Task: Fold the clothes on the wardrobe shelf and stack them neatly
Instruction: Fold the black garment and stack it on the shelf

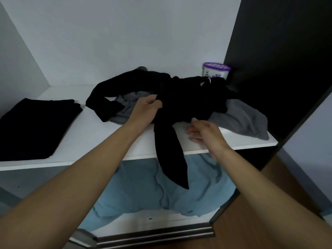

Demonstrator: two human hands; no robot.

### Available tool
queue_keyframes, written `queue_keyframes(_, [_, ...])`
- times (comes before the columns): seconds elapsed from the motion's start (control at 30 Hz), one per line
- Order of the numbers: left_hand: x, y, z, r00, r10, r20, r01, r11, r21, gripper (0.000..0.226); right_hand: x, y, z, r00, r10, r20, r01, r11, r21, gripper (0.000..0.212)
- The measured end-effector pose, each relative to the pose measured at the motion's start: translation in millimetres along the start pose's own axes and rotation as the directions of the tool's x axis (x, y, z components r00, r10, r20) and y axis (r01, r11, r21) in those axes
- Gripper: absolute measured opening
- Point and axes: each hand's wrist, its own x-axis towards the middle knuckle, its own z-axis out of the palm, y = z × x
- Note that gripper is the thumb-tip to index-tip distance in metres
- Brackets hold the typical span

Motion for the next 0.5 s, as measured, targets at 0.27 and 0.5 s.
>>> queue_keyframes(0.27, [-62.4,5.5,-58.6,0.858,-0.126,0.499,-0.009,0.966,0.259,0.019,13.3,-69.0,63.3,0.976,0.201,0.089,-0.219,0.924,0.315,0.032])
queue_keyframes(0.5, [-69.7,-9.5,-99.9,0.838,-0.328,0.435,0.508,0.759,-0.407,0.073,-43.9,-57.4,94.7,0.979,-0.099,0.176,0.117,0.989,-0.092,0.027])
